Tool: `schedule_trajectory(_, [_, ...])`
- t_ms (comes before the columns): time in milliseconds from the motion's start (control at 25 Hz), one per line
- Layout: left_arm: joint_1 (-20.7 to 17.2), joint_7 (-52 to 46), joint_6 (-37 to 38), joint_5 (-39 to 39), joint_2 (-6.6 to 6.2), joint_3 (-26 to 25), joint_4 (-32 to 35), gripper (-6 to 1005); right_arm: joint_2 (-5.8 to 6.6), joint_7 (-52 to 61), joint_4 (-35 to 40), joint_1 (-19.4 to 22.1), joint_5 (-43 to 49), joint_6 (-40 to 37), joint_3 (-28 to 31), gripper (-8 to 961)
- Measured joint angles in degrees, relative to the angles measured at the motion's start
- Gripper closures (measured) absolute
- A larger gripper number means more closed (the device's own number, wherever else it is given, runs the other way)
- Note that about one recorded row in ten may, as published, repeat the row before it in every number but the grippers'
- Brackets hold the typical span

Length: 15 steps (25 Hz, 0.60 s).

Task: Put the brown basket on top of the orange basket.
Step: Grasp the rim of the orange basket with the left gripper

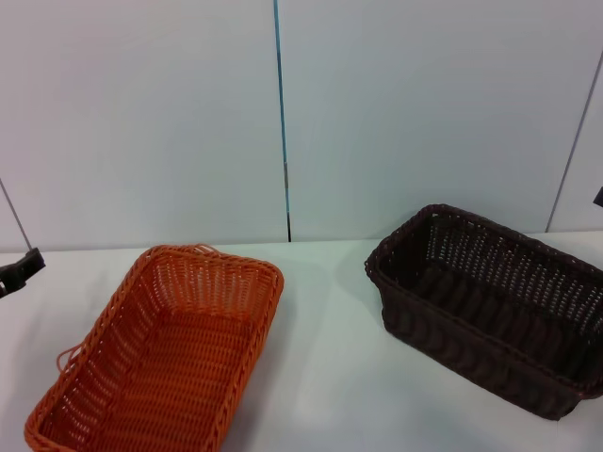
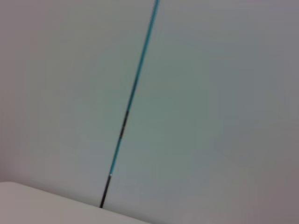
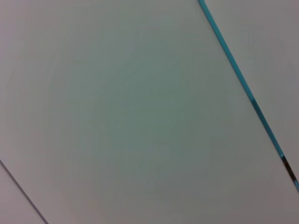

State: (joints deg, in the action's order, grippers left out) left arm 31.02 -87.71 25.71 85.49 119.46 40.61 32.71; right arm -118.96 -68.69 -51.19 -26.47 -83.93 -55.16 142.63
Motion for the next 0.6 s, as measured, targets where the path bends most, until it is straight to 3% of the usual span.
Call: schedule_trajectory(600, [0.4,2.2,-0.5,0.0,1.17,0.3,0.3,138,0.04,-0.2,0.6,-0.8,0.0,3.9,-3.3,165])
